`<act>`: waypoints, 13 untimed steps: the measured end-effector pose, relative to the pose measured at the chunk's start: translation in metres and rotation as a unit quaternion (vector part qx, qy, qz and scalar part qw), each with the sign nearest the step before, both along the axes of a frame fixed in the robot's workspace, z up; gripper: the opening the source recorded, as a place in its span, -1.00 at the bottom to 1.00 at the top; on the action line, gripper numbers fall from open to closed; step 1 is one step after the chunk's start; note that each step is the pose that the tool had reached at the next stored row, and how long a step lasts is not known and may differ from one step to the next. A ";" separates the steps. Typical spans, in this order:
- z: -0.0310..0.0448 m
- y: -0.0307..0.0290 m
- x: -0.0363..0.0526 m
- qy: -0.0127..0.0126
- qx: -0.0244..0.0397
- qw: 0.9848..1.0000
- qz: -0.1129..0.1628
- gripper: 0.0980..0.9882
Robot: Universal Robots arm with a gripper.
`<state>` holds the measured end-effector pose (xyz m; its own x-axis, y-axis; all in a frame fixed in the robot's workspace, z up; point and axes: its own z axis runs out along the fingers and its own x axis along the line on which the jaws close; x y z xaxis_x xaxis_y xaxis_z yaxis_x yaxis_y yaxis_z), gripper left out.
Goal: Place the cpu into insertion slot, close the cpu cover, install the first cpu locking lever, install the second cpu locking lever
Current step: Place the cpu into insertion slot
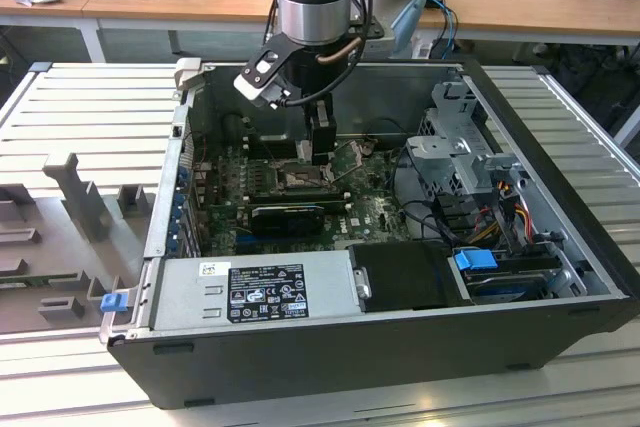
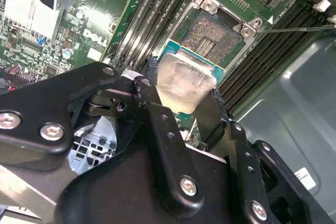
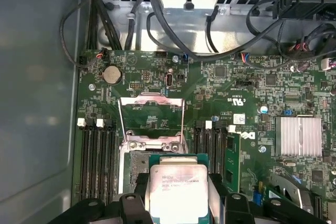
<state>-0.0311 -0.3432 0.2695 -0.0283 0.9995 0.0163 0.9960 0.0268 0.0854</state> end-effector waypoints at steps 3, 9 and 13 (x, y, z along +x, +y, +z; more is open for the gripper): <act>-0.0027 0.0000 0.0000 0.000 0.000 1.000 0.000 -0.03; -0.0113 0.0010 -0.0002 0.000 0.000 1.000 0.000 -0.03; -0.0147 0.0016 -0.0006 0.000 0.002 1.000 0.000 -0.03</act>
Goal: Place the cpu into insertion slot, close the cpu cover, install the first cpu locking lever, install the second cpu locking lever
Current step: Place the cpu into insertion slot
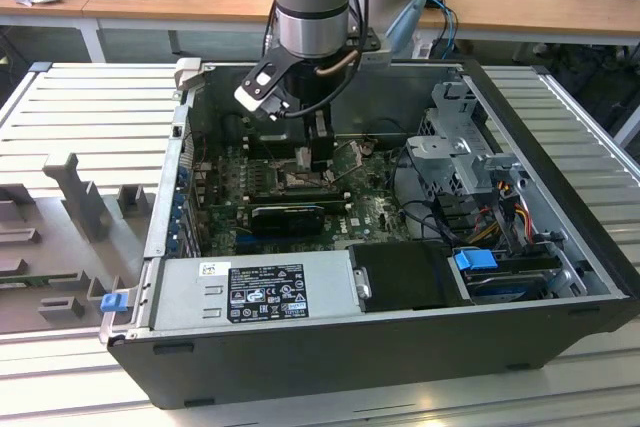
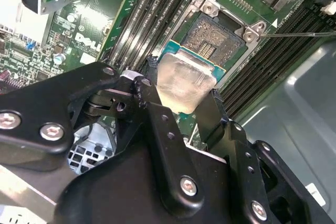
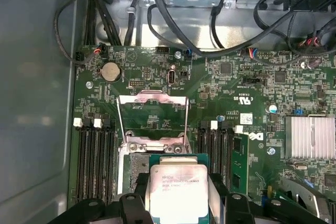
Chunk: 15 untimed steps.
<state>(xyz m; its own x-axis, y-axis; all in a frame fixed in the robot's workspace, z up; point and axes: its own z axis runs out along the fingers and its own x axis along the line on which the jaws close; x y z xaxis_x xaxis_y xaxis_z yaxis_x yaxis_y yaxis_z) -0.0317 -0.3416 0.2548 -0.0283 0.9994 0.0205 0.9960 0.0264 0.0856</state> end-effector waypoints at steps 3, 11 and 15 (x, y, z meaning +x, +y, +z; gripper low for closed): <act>-0.0021 0.0007 -0.0004 0.000 0.001 1.000 0.000 -0.03; -0.0215 0.0079 -0.0079 0.000 0.003 1.000 0.000 -0.03; -0.0309 0.0136 -0.0120 0.000 0.003 1.000 -0.002 -0.03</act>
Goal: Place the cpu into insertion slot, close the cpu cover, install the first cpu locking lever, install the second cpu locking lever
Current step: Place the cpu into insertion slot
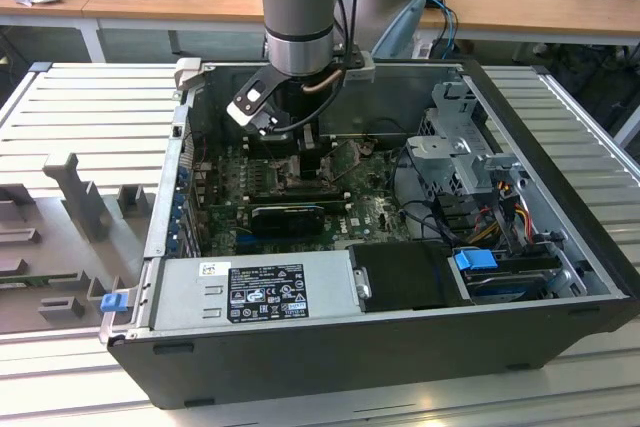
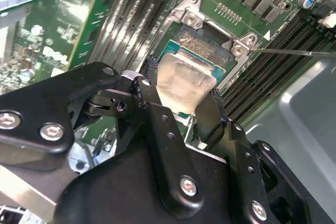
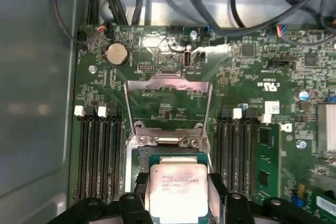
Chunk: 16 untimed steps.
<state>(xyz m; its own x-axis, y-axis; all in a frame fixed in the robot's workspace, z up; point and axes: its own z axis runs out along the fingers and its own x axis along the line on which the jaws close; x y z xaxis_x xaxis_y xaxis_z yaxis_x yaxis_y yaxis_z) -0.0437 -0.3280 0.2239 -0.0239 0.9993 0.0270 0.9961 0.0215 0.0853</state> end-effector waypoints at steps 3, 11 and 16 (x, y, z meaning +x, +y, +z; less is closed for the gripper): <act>-0.0052 0.0016 -0.0005 0.001 0.000 1.000 -0.008 -0.03; -0.0176 0.0052 -0.0006 0.002 0.001 1.000 -0.017 -0.03; -0.0224 0.0052 -0.0007 0.002 0.001 1.000 -0.017 -0.03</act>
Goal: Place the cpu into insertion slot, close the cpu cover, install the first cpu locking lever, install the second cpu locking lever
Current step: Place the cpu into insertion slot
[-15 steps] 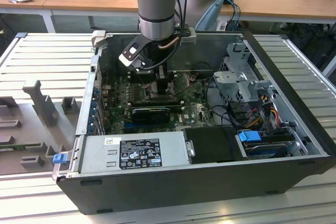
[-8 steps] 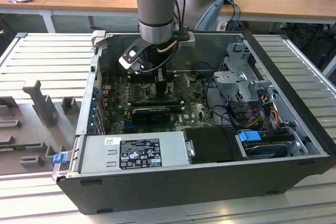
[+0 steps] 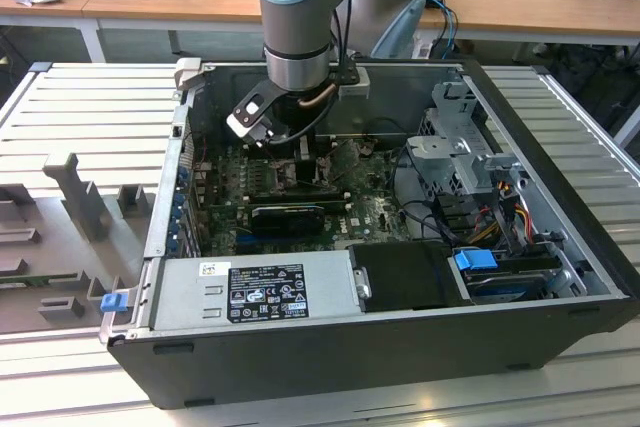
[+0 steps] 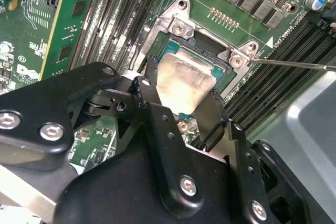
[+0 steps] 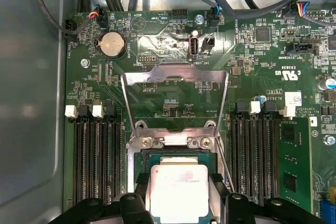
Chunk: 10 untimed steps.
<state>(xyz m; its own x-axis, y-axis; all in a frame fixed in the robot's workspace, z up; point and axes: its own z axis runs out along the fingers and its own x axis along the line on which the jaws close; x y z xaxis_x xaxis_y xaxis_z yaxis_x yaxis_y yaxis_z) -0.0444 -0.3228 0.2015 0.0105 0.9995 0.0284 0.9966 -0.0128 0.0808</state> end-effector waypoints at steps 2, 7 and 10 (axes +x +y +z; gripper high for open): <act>-0.0001 0.0000 0.0000 0.000 0.000 1.000 0.000 -0.03; -0.0004 0.0014 0.0001 0.000 0.000 1.000 0.000 0.15; -0.0009 0.0032 0.0007 0.000 0.001 1.000 0.000 0.15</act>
